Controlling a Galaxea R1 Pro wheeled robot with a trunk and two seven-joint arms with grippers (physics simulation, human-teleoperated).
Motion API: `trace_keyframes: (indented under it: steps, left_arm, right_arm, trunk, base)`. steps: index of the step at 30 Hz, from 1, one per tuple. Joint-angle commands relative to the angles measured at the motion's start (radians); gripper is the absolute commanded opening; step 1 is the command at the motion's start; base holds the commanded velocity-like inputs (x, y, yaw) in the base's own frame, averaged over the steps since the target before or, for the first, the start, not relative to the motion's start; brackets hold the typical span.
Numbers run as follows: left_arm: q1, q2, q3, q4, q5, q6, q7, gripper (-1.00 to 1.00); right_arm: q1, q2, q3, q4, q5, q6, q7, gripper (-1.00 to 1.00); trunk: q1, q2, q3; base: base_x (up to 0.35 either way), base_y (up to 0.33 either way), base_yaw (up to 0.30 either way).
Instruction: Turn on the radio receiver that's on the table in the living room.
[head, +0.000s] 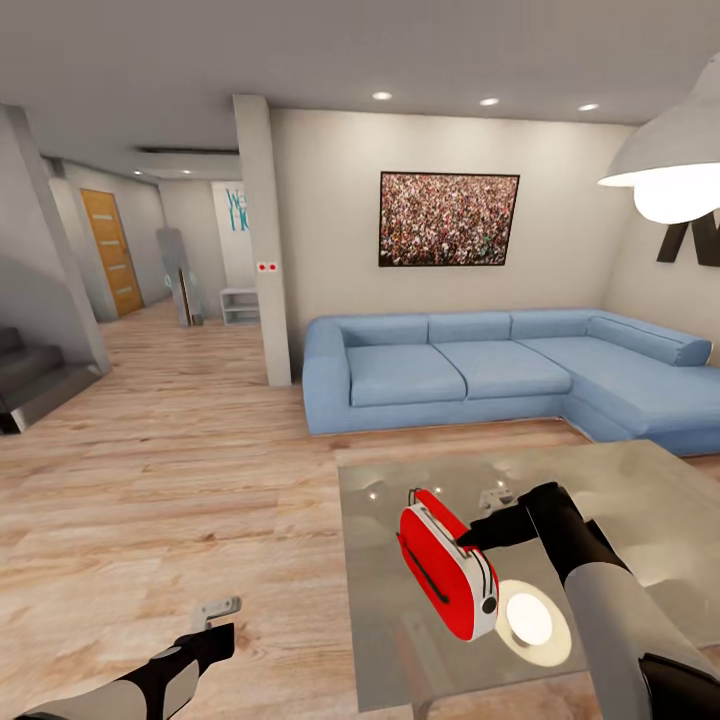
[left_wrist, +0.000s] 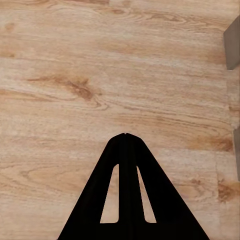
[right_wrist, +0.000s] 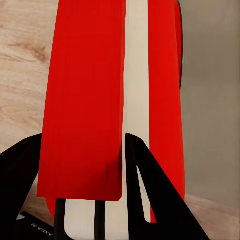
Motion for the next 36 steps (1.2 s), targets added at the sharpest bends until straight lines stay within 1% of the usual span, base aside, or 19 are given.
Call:
trace_keyframes:
  steps: [1, 18, 32, 36]
  left_arm:
    - [0.000, 0.000, 0.000, 0.000, 0.000, 0.000, 0.000, -1.00]
    - [0.000, -0.001, 0.000, 0.000, 0.000, 0.000, 0.000, -1.00]
    - [0.000, -0.003, -0.001, 0.000, 0.000, 0.000, -0.001, -1.00]
    - [0.000, -0.003, 0.000, 0.000, 0.000, 0.000, 0.000, -1.00]
  right_arm:
    - [0.000, 0.000, -0.001, 0.000, -0.007, 0.002, 0.001, -1.00]
    - [0.000, 0.000, -0.001, 0.000, -0.008, 0.003, 0.001, -1.00]
    - [0.000, 0.000, -0.002, 0.013, -0.010, 0.002, 0.009, -1.00]
    - [0.000, 0.000, -0.002, 0.014, -0.022, 0.001, 0.010, -1.00]
  trunk:
    - [0.004, -0.007, -0.003]
    - [0.069, -0.126, -0.056]
    - [0.069, -0.126, -0.056]
    - [0.069, -0.126, -0.056]
  base:
    - [0.000, 0.000, 0.000]
    - [0.000, 0.000, 0.000]
    - [0.000, 0.000, 0.000]
    - [0.000, 0.000, 0.000]
